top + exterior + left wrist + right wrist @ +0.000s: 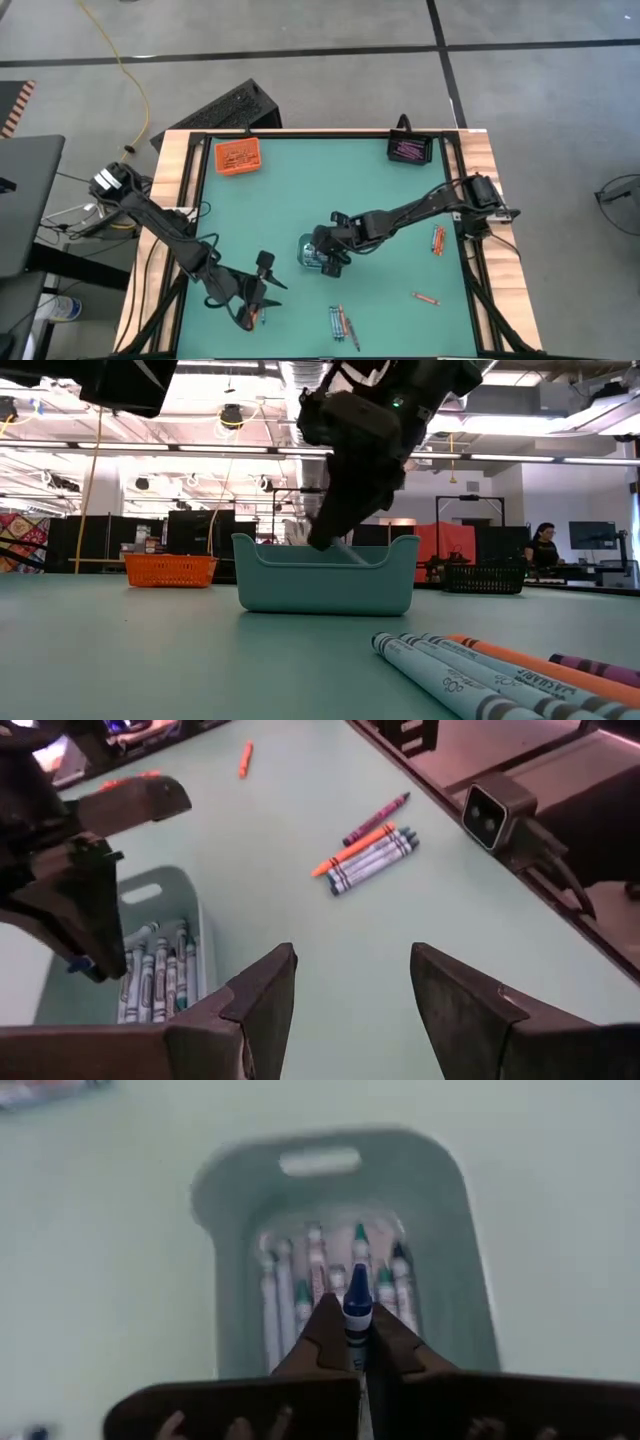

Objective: Sort crayons
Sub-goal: Put the blue crayon into the blue bin, then put the orange crayon into the orange bin

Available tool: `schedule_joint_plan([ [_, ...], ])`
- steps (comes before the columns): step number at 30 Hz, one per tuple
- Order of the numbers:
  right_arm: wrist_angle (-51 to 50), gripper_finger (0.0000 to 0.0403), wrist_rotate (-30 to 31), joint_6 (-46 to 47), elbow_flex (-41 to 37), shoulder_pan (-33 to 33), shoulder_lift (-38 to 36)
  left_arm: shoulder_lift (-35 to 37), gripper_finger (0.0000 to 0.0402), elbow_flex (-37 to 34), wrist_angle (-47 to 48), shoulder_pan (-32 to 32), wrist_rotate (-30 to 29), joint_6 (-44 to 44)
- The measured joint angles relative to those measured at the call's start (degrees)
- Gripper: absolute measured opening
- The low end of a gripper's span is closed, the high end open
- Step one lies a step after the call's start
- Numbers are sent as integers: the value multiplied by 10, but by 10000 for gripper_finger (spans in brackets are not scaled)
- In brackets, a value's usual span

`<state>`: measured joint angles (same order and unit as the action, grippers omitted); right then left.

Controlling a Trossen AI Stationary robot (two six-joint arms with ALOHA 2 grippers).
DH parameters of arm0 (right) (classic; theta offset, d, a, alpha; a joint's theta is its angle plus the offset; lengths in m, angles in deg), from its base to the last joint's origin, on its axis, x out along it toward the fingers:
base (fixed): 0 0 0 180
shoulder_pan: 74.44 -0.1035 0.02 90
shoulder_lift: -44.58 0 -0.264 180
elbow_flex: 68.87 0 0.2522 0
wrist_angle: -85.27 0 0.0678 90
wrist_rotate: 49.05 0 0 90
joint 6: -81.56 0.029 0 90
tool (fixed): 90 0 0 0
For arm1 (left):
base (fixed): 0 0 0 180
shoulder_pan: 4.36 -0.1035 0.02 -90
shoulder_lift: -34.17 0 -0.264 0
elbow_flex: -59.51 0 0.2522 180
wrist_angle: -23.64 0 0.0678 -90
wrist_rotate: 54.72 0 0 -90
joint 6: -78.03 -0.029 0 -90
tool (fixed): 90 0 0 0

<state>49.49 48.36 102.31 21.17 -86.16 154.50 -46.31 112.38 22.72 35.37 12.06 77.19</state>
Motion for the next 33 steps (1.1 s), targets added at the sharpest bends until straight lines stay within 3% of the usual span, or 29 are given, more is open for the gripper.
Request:
schedule_joint_plan([
  [3, -1, 46, -2, 3, 0, -1, 1, -9, 188, 0, -3, 0, 0, 1],
  [9, -12, 159, 27, 0, 11, -2, -17, -12, 188, 0, -5, 0, -1, 1],
  [13, -100, 210, 75, -1, 59, -28, -39, -12, 188, 0, -4, 0, -1, -1],
  [20, -305, 209, 112, 62, 139, -120, -71, -12, 188, 0, -2, 0, -1, -28],
  [27, -514, 184, 105, 293, 120, -227, -76, -12, 188, 0, -3, -11, -1, -75],
  [33, -563, 167, 31, 466, 58, -311, -77, -12, 188, 0, -13, -36, 22, -86],
])
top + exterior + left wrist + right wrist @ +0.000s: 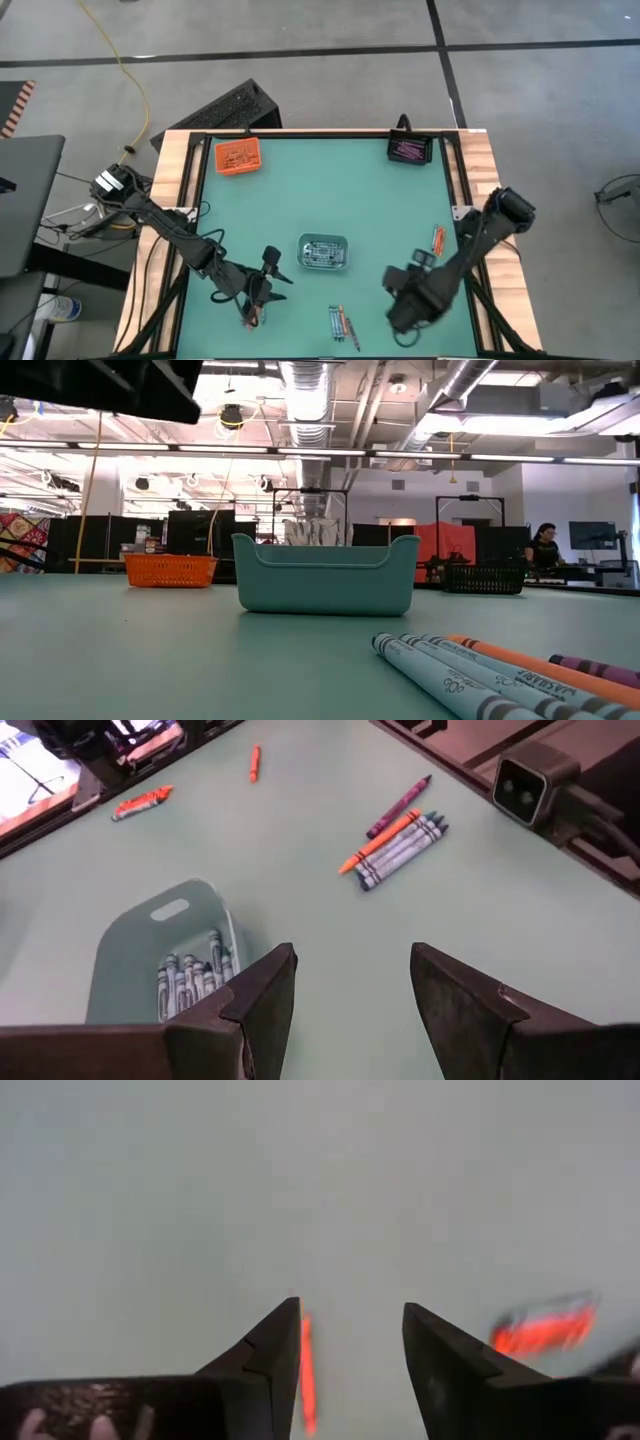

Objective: Sort crayons
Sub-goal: Put the orange crayon into the orange bin

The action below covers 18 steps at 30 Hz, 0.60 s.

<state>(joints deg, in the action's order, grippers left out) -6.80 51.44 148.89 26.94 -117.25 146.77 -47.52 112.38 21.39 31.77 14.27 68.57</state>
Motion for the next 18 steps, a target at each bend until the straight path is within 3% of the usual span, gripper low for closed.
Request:
schedule_joint_plan([
  [8, 47, 146, -91, 121, -90, -71, 1, 0, 188, 0, -18, -23, 33, 1],
  [18, 156, 132, -143, 153, -173, -101, -6, 0, 188, 0, -18, -24, 33, 15],
])
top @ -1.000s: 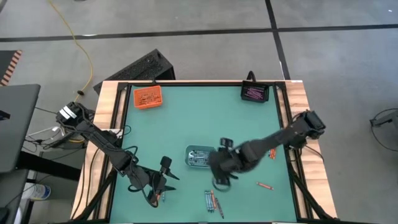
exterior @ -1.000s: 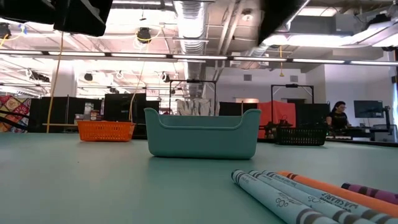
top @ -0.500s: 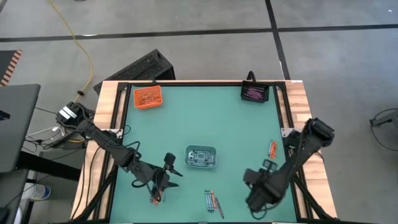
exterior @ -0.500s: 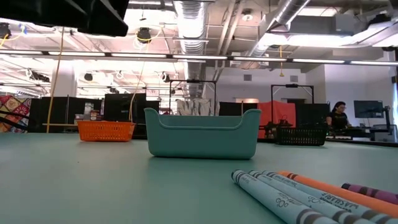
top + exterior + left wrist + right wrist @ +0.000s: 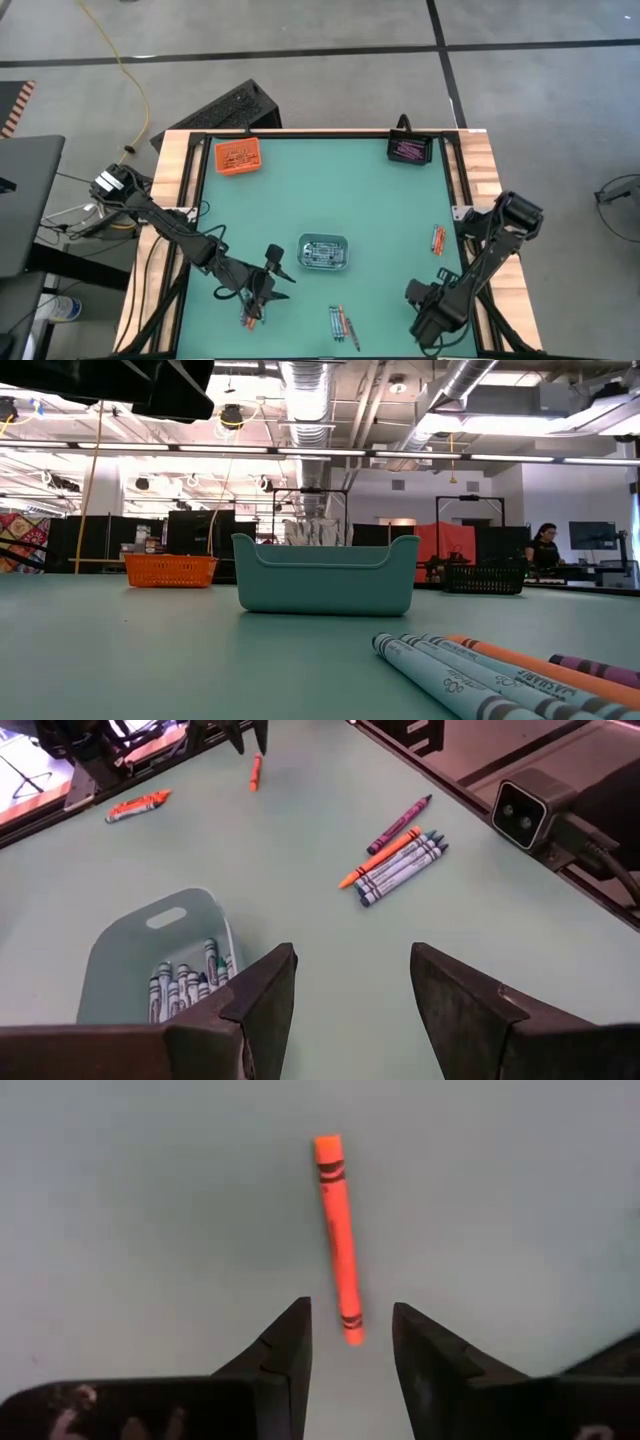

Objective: Sort crayons
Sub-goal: Put the orange crayon into the orange bin

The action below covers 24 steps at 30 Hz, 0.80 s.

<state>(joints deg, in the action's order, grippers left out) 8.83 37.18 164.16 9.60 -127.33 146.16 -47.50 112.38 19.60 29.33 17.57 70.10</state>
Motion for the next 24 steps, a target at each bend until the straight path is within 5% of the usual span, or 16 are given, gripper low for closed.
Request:
schedule_joint_plan([
  [13, 128, 132, 1, 46, -126, -4, -75, 0, 188, 0, 3, 0, 0, 1],
  [24, 168, 129, 5, 58, -135, -2, -70, 0, 188, 0, 5, -1, 1, -3],
])
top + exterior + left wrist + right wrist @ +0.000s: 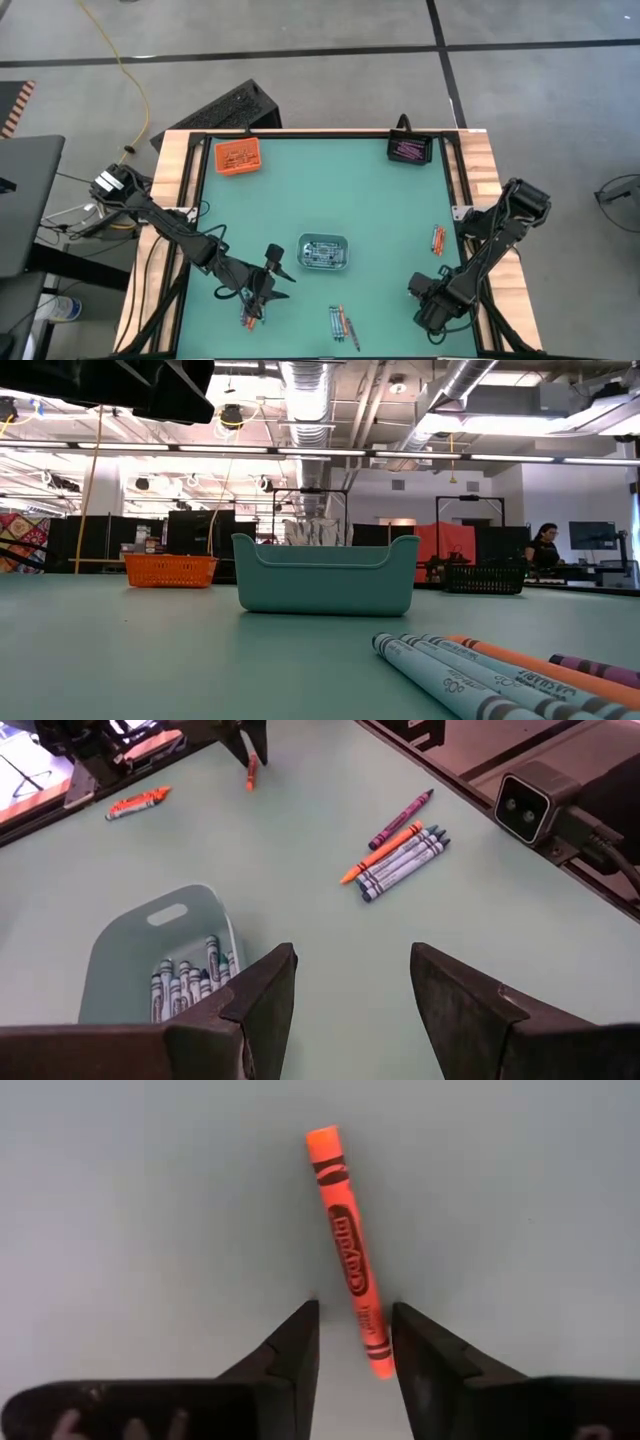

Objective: Sort crayons
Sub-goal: Put the orange crayon into the orange bin

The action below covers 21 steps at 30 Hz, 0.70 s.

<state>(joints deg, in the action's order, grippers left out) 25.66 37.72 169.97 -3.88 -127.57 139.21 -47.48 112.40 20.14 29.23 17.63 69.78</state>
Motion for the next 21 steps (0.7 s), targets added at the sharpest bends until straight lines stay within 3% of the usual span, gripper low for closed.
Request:
schedule_joint_plan([
  [6, 1, 98, 1, 1, 0, -1, 1, 0, 188, 0, 0, 0, 0, 3],
  [15, 0, 12, 29, -19, 0, 1, 1, 0, 188, 0, 0, 0, 0, 6],
  [21, -3, 3, 42, -49, 5, 11, 2, 0, 188, 0, 2, 0, -2, 8],
])
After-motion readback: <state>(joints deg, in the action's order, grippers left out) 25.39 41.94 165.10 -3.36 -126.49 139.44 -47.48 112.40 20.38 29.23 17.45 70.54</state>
